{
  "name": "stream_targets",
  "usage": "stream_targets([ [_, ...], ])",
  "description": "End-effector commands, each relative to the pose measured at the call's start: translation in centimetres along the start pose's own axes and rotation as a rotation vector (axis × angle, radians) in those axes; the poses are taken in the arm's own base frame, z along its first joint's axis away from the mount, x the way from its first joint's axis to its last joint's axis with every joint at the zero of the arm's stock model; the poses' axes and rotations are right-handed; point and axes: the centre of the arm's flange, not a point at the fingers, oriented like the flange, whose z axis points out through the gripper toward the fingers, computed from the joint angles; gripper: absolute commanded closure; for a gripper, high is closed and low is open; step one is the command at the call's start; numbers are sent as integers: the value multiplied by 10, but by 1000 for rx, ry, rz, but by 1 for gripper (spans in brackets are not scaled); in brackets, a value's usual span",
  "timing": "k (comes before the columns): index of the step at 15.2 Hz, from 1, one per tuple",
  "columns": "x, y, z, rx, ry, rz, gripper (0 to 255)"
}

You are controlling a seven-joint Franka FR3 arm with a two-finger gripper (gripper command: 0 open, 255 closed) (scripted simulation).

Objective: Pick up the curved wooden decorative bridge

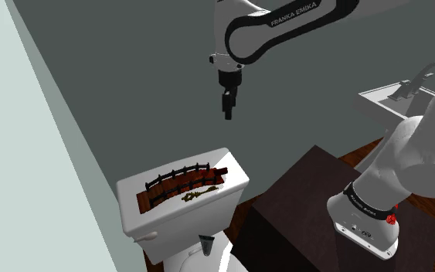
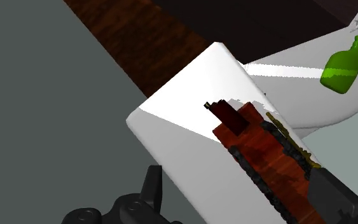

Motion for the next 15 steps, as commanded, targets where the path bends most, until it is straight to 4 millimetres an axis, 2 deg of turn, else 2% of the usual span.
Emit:
stream_targets([
  [1,24,-13,14,-14,-8,-64,0],
  [8,91,-58,69,-66,-37,-282,0],
  [15,147,-114,129,-117,-67,-500,0],
])
